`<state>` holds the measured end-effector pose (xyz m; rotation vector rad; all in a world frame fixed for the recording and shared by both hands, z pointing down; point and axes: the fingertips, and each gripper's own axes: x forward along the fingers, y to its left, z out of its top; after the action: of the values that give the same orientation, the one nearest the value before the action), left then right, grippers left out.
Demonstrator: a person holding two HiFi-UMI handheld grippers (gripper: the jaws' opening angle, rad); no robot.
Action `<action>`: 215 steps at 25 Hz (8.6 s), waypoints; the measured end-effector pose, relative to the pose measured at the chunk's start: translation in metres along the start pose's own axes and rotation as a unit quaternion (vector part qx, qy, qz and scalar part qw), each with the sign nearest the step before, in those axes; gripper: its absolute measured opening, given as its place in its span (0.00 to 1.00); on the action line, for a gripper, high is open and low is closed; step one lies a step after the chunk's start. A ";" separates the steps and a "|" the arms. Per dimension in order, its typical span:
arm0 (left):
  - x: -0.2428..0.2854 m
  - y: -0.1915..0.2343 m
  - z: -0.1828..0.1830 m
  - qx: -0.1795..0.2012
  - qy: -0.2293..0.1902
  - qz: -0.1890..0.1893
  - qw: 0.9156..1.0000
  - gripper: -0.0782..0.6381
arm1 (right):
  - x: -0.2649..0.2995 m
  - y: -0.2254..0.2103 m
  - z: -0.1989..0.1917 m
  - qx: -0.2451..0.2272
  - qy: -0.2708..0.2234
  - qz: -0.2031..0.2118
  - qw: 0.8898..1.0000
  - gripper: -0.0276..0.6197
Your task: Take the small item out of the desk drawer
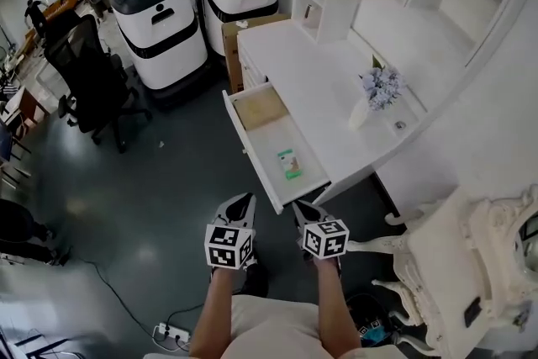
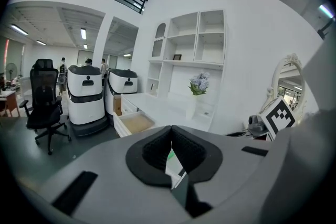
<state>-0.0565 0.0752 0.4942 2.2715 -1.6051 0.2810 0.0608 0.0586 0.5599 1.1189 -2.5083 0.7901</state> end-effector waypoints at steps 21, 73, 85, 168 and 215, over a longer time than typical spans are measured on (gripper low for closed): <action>0.116 0.103 0.030 -0.046 0.024 -0.030 0.998 0.13 | 0.131 -0.038 0.055 0.014 0.038 -0.042 0.998 0.08; 0.160 0.054 0.040 -0.011 0.029 -0.031 0.999 0.13 | 0.170 -0.114 0.064 -0.039 0.105 -0.043 0.993 0.35; 0.168 0.047 0.042 -0.003 0.033 -0.018 0.999 0.13 | 0.209 -0.147 0.020 -0.052 0.174 -0.060 0.982 0.42; 0.143 0.075 0.011 -0.011 0.055 0.076 0.996 0.13 | 0.289 -0.221 -0.075 -0.085 0.329 -0.123 0.933 0.61; 0.192 0.049 0.015 0.002 0.052 -0.024 0.998 0.13 | 0.169 -0.157 0.096 -0.072 0.049 -0.081 0.993 0.61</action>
<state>-0.0377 -0.1123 0.5557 2.2570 -1.4971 0.3839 0.0640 -0.1845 0.6165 1.1848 -2.3188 0.5961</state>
